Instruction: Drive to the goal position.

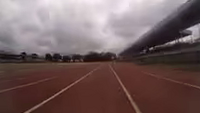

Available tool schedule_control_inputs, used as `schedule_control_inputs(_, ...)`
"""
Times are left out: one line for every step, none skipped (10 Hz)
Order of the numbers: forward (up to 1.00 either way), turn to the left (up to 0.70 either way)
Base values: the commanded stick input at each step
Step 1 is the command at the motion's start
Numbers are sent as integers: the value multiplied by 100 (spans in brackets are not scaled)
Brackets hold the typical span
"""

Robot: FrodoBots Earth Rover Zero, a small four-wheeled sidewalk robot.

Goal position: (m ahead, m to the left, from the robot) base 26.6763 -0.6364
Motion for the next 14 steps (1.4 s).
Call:
schedule_control_inputs(70, -16)
schedule_control_inputs(70, 0)
schedule_control_inputs(70, 0)
schedule_control_inputs(70, 0)
schedule_control_inputs(70, 0)
schedule_control_inputs(70, 0)
schedule_control_inputs(70, 0)
schedule_control_inputs(70, 0)
schedule_control_inputs(70, 0)
schedule_control_inputs(70, 0)
schedule_control_inputs(70, 0)
schedule_control_inputs(70, 0)
schedule_control_inputs(70, 0)
schedule_control_inputs(70, 0)
